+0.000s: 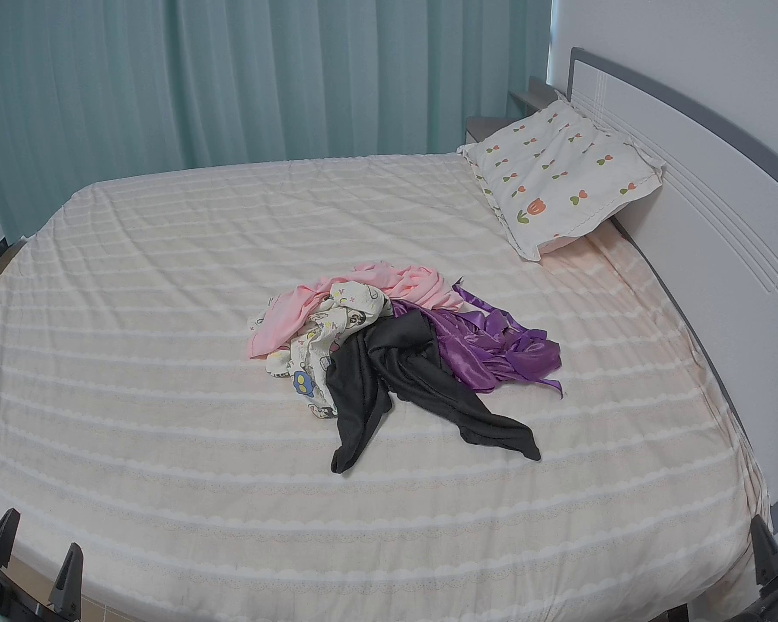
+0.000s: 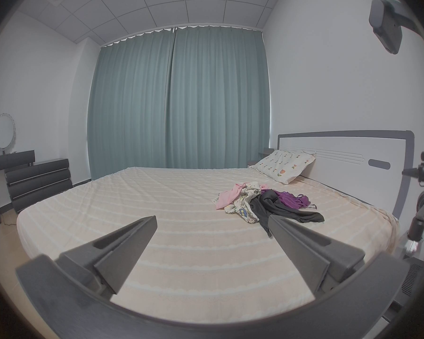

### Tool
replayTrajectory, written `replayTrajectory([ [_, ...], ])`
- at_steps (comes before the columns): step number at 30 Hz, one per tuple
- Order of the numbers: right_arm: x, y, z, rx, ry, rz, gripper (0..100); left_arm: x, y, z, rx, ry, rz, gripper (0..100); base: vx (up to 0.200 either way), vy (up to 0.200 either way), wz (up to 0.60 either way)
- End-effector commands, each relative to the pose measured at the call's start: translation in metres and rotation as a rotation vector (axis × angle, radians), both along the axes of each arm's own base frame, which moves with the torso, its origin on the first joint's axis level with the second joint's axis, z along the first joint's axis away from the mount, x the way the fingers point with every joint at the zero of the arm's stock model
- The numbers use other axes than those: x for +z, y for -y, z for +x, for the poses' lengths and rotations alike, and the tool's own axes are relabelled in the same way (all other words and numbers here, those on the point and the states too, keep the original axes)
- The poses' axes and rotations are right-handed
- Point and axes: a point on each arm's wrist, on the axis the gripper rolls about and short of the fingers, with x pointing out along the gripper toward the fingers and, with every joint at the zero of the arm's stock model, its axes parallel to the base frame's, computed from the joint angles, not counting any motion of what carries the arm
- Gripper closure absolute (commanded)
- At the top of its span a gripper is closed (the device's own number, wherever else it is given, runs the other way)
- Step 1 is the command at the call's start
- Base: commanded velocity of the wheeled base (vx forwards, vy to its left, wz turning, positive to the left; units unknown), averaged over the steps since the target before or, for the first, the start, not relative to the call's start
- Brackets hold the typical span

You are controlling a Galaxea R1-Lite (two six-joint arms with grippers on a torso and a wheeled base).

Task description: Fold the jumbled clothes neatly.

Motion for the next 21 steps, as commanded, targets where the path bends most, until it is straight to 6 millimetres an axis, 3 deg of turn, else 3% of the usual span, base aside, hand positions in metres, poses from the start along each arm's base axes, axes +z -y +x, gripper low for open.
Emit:
replayTrajectory([
  [1,0.085,-0.001,0.011,0.064,0.004,0.054,0,-0.005,0.000,0.000,-0.001,0.002,0.000,0,0.000,0.000,0.00],
  [4,0.077,-0.004,0.041,0.171,-0.191,0.063,0,-0.005,0.000,0.000,-0.001,0.002,0.000,0,0.000,0.000,0.00],
  [5,0.077,-0.004,0.041,0.171,-0.191,0.063,0,-0.005,0.000,0.000,-0.001,0.002,0.000,0,0.000,0.000,0.00],
  [6,0.072,-0.006,0.061,0.199,-0.314,0.095,0,-0.005,0.000,0.000,-0.001,0.002,0.000,0,0.000,0.000,0.00],
  [9,0.068,-0.008,0.091,0.229,-0.445,0.138,0,-0.005,0.000,0.000,-0.001,0.002,0.001,0,0.000,0.000,0.00],
  [10,0.067,-0.009,0.094,0.234,-0.457,0.140,0,-0.005,0.000,0.000,-0.001,0.002,0.001,0,0.000,0.000,0.00],
  [11,0.066,-0.013,0.113,0.265,-0.508,0.145,0,-0.005,0.000,0.000,-0.002,0.002,0.001,0,0.000,0.000,0.00],
  [12,0.066,-0.013,0.113,0.265,-0.508,0.145,0,-0.005,0.000,0.000,-0.002,0.002,0.001,0,0.000,0.000,0.00],
  [13,0.062,-0.018,0.138,0.279,-0.553,0.174,0,-0.005,0.000,0.000,-0.001,0.002,0.001,0,0.000,0.000,0.00],
  [16,0.053,-0.027,0.173,0.296,-0.590,0.220,0,-0.005,0.000,0.000,-0.001,0.002,0.003,0,0.000,0.000,0.00],
  [21,0.023,-0.046,0.222,0.319,-0.657,0.231,0,-0.005,0.000,0.000,-0.001,0.002,0.003,0,0.000,0.000,0.00],
])
